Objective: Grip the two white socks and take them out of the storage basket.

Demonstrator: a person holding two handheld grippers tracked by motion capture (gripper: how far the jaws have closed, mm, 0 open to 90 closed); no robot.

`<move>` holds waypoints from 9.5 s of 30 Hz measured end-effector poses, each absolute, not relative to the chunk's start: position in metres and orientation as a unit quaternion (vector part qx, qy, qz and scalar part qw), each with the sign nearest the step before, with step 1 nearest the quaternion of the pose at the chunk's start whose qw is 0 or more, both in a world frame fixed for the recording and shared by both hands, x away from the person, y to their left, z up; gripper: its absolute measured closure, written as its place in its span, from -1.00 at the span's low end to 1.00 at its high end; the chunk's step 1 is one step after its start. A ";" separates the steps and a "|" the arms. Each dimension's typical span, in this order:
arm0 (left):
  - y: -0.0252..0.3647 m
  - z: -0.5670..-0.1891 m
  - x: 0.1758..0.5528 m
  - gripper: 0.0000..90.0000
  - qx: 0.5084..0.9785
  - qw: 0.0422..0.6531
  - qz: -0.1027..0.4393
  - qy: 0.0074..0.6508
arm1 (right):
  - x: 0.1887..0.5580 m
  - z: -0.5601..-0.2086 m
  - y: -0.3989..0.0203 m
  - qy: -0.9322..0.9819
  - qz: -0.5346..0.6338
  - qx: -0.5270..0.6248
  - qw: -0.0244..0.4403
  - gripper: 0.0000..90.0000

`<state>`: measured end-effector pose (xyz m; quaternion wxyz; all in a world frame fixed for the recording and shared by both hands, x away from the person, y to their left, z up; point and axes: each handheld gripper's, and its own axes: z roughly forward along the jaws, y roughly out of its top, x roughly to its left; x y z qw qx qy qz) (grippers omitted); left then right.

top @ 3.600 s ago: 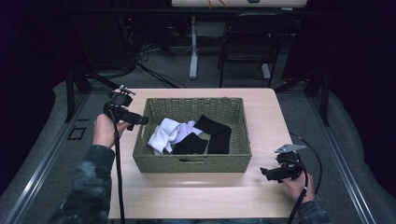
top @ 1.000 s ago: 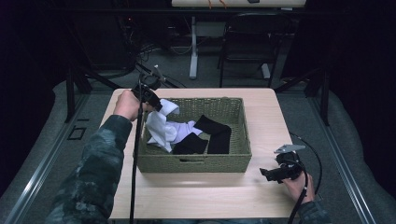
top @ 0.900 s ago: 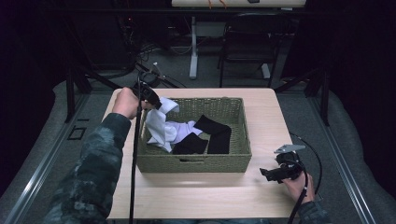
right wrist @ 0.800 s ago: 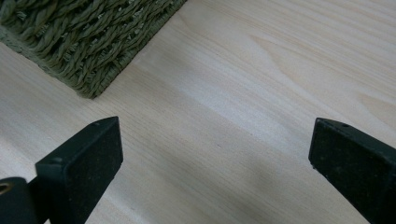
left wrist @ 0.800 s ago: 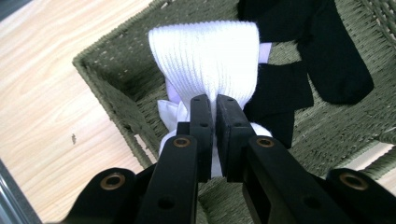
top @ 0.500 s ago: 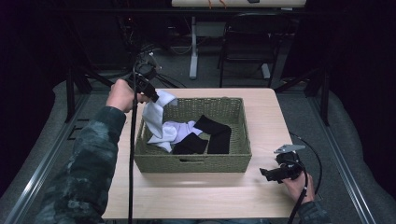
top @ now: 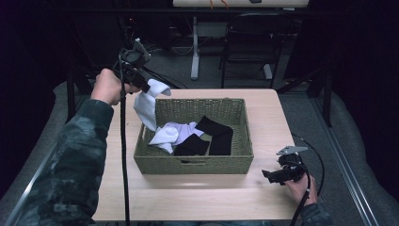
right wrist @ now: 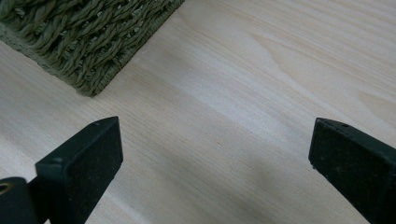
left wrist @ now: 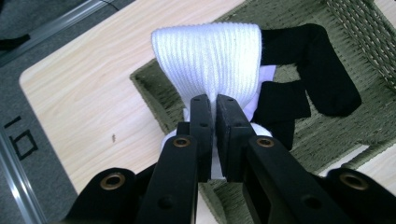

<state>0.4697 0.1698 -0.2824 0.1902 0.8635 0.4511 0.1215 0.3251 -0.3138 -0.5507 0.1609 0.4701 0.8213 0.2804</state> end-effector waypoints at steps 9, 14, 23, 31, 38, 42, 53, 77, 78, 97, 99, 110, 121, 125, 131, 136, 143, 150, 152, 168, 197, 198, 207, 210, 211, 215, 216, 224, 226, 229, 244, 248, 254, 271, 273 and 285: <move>0.197 -0.272 0.462 0.90 0.852 0.192 0.132 0.468 | 0.325 -0.551 -0.313 0.823 0.280 0.468 0.160 -0.95; 0.214 -0.268 0.457 0.90 0.845 0.193 0.137 0.480 | 0.325 -0.550 -0.313 0.822 0.281 0.468 0.161 -0.95; 0.238 -0.269 0.450 0.90 0.833 0.193 0.142 0.498 | 0.324 -0.550 -0.313 0.822 0.279 0.468 0.164 -0.95; 0.254 -0.274 0.448 0.90 0.826 0.192 0.140 0.511 | 0.325 -0.550 -0.312 0.822 0.281 0.467 0.162 -0.95; 0.264 -0.280 0.446 0.90 0.822 0.190 0.138 0.519 | 0.325 -0.550 -0.312 0.822 0.282 0.467 0.161 -0.95; 0.268 -0.283 0.446 0.90 0.820 0.188 0.136 0.523 | 0.325 -0.550 -0.312 0.823 0.279 0.467 0.162 -0.95; 0.283 -0.302 0.445 0.90 0.814 0.181 0.126 0.538 | 0.325 -0.550 -0.313 0.823 0.280 0.468 0.160 -0.95; 0.297 -0.393 0.451 0.89 0.803 0.160 0.073 0.569 | 0.324 -0.550 -0.312 0.821 0.281 0.469 0.163 -0.95; 0.297 -0.397 0.452 0.89 0.802 0.160 0.071 0.572 | 0.324 -0.550 -0.312 0.821 0.281 0.469 0.163 -0.95; 0.302 -0.474 0.457 0.87 0.785 0.148 0.029 0.600 | 0.324 -0.551 -0.313 0.821 0.283 0.470 0.160 -0.95; 0.302 -0.481 0.457 0.86 0.783 0.147 0.025 0.603 | 0.324 -0.551 -0.313 0.821 0.283 0.469 0.161 -0.95; 0.303 -0.514 0.458 0.62 0.773 0.138 0.010 0.619 | 0.324 -0.551 -0.313 0.821 0.283 0.469 0.160 -0.95; 0.313 -0.453 0.450 -0.64 0.759 0.169 0.067 0.625 | 0.324 -0.551 -0.313 0.821 0.283 0.470 0.161 -0.95; 0.309 -0.420 0.448 -0.81 0.762 0.191 0.092 0.612 | 0.325 -0.551 -0.312 0.823 0.280 0.468 0.160 -0.95; 0.296 -0.386 0.448 -0.93 0.770 0.205 0.113 0.593 | 0.324 -0.551 -0.313 0.821 0.284 0.469 0.160 -0.95; 0.276 -0.362 0.451 -1.00 0.784 0.210 0.127 0.570 | 0.324 -0.551 -0.313 0.821 0.283 0.469 0.163 -0.95; 0.249 -0.359 0.459 -1.00 0.803 0.207 0.128 0.544 | 0.324 -0.551 -0.313 0.821 0.282 0.469 0.164 -0.95; 0.220 -0.365 0.468 -1.00 0.820 0.202 0.120 0.522 | 0.324 -0.551 -0.313 0.820 0.284 0.470 0.163 -0.95; 0.213 -0.368 0.470 -1.00 0.823 0.202 0.120 0.517 | 0.324 -0.551 -0.313 0.821 0.284 0.469 0.163 -0.95; 0.165 -0.404 0.482 -0.98 0.847 0.187 0.091 0.489 | 0.324 -0.551 -0.314 0.820 0.286 0.469 0.162 -0.95; 0.129 -0.478 0.485 -0.68 0.879 0.117 0.039 0.461 | 0.323 -0.550 -0.315 0.821 0.284 0.469 0.161 -0.95; 0.128 -0.481 0.485 -0.68 0.879 0.114 0.036 0.461 | 0.323 -0.550 -0.315 0.821 0.284 0.469 0.160 -0.95; 0.123 -0.503 0.487 -0.54 0.883 0.072 0.027 0.464 | 0.323 -0.551 -0.315 0.820 0.284 0.470 0.162 -0.95; 0.121 -0.510 0.488 -0.46 0.883 0.056 0.025 0.465 | 0.322 -0.550 -0.316 0.820 0.285 0.469 0.160 -0.95; 0.120 -0.512 0.488 -0.42 0.883 0.049 0.029 0.466 | 0.322 -0.550 -0.316 0.820 0.285 0.470 0.161 -0.95; 0.115 -0.517 0.487 -0.21 0.883 0.032 0.034 0.468 | 0.322 -0.550 -0.317 0.819 0.284 0.471 0.162 -0.95; 0.114 -0.518 0.487 -0.10 0.883 0.030 0.036 0.466 | 0.322 -0.550 -0.317 0.820 0.284 0.470 0.162 -0.95; 0.110 -0.518 0.485 0.72 0.890 0.028 0.041 0.453 | 0.322 -0.550 -0.316 0.819 0.287 0.470 0.161 -0.95; 0.111 -0.515 0.484 0.83 0.892 0.031 0.044 0.449 | 0.322 -0.550 -0.316 0.819 0.285 0.470 0.163 -0.95; 0.115 -0.507 0.483 0.86 0.892 0.045 0.043 0.448 | 0.322 -0.550 -0.317 0.819 0.285 0.471 0.163 -0.95; 0.131 -0.443 0.473 0.88 0.892 0.113 0.046 0.435 | 0.322 -0.550 -0.316 0.820 0.283 0.471 0.162 -0.95; 0.133 -0.425 0.473 0.88 0.892 0.123 0.049 0.432 | 0.322 -0.550 -0.316 0.820 0.284 0.471 0.161 -0.95; 0.135 -0.399 0.472 0.88 0.894 0.132 0.055 0.424 | 0.322 -0.550 -0.316 0.820 0.284 0.471 0.161 -0.95; 0.135 -0.330 0.466 0.88 0.898 0.159 0.076 0.402 | 0.322 -0.550 -0.316 0.821 0.281 0.470 0.162 -0.95; 0.136 -0.322 0.465 0.88 0.898 0.159 0.082 0.402 | 0.322 -0.550 -0.316 0.822 0.281 0.469 0.160 -0.95; 0.144 -0.276 0.466 0.88 0.889 0.174 0.108 0.409 | 0.322 -0.551 -0.316 0.823 0.279 0.469 0.160 -0.95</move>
